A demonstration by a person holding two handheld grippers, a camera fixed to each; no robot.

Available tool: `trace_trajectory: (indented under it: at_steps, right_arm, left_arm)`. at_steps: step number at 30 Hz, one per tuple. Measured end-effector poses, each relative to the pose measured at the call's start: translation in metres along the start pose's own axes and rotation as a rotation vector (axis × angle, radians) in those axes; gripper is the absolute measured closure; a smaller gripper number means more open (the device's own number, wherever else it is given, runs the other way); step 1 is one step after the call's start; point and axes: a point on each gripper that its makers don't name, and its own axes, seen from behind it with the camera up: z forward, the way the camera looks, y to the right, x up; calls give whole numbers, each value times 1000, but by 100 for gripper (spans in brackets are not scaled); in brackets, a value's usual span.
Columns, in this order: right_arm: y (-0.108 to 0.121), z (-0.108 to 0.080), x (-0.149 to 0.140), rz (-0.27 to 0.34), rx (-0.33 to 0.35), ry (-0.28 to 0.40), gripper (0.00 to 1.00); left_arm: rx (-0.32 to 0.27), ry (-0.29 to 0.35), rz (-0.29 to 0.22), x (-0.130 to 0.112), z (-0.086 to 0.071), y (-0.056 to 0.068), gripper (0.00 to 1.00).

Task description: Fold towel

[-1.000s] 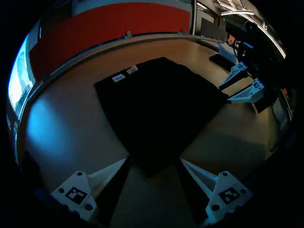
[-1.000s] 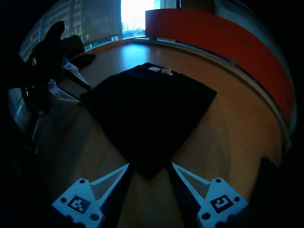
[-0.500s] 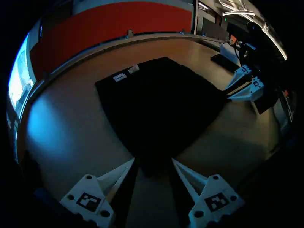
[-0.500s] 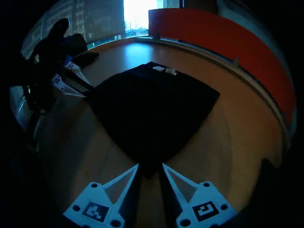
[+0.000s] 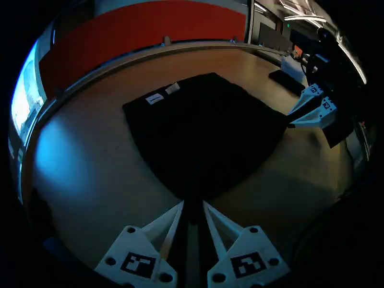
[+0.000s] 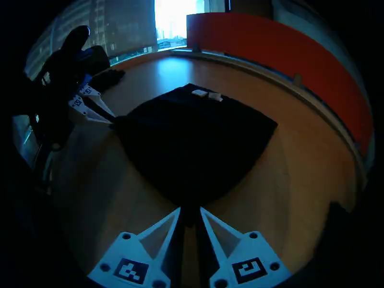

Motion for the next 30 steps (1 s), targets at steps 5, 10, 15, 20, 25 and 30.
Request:
trace_trajectory:
  at_steps: [5,10,15,20,25,30]
  right_arm:
    - [0,-12,16,-5,3,29,87]
    - [1,-25,32,-17,-2,55,87]
    - [0,-40,46,-29,-3,78,87]
    - [-4,-55,58,-39,-4,100,87]
    - [-7,-69,67,-37,-8,115,87]
    - [-8,-82,72,-36,-12,123,87]
  left_arm:
    - [0,18,-32,10,-11,-3,88]
    - [-4,32,-49,22,-24,-2,88]
    - [-7,53,-60,34,-39,-1,88]
    - [-10,57,-61,43,-55,1,88]
    - [-21,54,-69,49,-70,6,88]
    - [-33,58,-86,53,-87,13,88]
